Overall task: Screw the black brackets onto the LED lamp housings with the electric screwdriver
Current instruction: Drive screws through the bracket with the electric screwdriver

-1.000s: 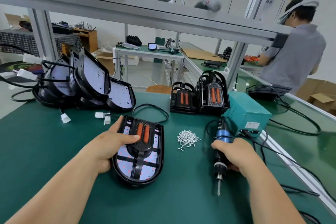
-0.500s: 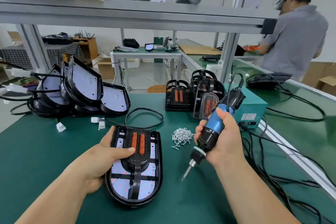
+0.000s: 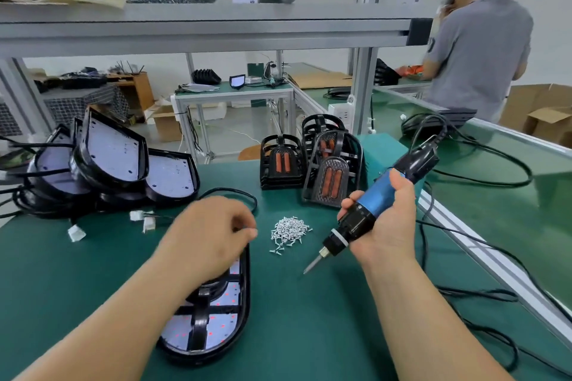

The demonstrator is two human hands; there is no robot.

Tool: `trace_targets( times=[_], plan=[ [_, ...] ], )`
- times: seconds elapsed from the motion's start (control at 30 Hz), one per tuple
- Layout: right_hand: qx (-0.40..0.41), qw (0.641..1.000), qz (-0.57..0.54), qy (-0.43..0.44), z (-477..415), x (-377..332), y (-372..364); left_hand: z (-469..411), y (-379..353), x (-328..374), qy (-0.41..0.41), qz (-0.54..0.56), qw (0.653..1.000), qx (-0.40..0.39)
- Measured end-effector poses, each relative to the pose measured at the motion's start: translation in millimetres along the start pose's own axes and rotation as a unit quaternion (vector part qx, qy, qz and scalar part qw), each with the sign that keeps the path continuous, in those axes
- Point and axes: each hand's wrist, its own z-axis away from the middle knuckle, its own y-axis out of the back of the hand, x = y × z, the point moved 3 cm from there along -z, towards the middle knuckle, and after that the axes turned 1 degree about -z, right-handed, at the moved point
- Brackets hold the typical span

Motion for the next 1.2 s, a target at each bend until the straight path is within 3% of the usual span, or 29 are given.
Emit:
trace_targets(
  times=[0.1, 0.2, 0.83, 0.97, 1.1, 1.2],
  plan=[
    [-0.035, 0.999, 0.001, 0.001, -1, 1, -1, -23, -29, 19, -0.044, -0.102, 0.990, -0.091],
    [-0.041, 0.999, -0.005, 0.001, 0, 5, -2, -39, -49, 24, -0.069, -0.139, 0.979, -0.130],
    [-0.033, 0.996, -0.087, 0.016, 0, -5, 0, -49, -75, 20, -0.093, -0.189, 0.960, -0.184],
    [-0.085, 0.986, -0.143, 0.022, -2, -18, 2, -47, -76, 19, -0.095, -0.192, 0.959, -0.184],
    [-0.206, 0.950, -0.236, -0.004, -1, -32, 6, -48, -71, 24, -0.084, -0.184, 0.969, -0.140],
    [-0.278, 0.923, -0.267, -0.018, 1, -41, 9, -49, -55, 30, -0.073, -0.096, 0.989, -0.085]
  ],
)
